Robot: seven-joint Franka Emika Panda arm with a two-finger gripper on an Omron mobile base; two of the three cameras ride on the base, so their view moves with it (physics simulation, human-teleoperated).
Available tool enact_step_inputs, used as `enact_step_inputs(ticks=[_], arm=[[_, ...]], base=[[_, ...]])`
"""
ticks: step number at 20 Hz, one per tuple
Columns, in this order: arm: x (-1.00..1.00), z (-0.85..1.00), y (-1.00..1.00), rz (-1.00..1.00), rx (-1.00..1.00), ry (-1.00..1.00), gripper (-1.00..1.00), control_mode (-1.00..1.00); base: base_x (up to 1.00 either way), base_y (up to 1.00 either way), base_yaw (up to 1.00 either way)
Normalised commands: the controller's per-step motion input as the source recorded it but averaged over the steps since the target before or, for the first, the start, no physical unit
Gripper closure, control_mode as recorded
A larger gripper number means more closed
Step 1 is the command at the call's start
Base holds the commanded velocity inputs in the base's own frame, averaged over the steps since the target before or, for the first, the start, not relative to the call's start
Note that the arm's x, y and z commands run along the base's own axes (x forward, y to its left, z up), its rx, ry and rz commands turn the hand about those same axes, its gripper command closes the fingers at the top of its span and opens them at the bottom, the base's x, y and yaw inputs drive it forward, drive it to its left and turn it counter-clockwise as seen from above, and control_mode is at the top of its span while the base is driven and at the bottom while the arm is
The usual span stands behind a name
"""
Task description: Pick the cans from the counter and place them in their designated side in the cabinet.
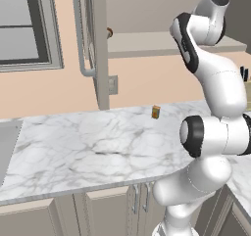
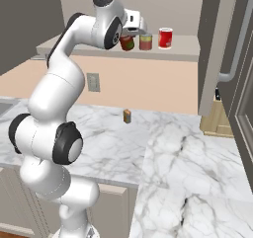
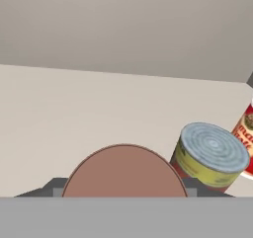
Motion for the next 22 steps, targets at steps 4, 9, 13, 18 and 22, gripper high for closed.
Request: enact_step_inputs(ticks=[4,9,13,18,22], arm=[[0.01,0.0,0.0,0.0,0.0,0.01,-1.0,-1.0],[0.03,0.0,0.0,0.0,0.0,0.0,-1.0,-1.0],[0.04,0.06,0.0,0.02,0.0,-0.02,-1.0,-1.0],[0.02,0.1,-0.01,0.04,0.0,-0.07,-1.0,-1.0],[-0.32,0.07,-0.05,0.05,0.0,-0.12,-1.0,-1.0]], base=[[0.0,0.0,0.0],[0.0,0.0,0.0],[0.0,0.0,0.0],[0.0,0.0,0.0],[0.0,0.0,0.0]])
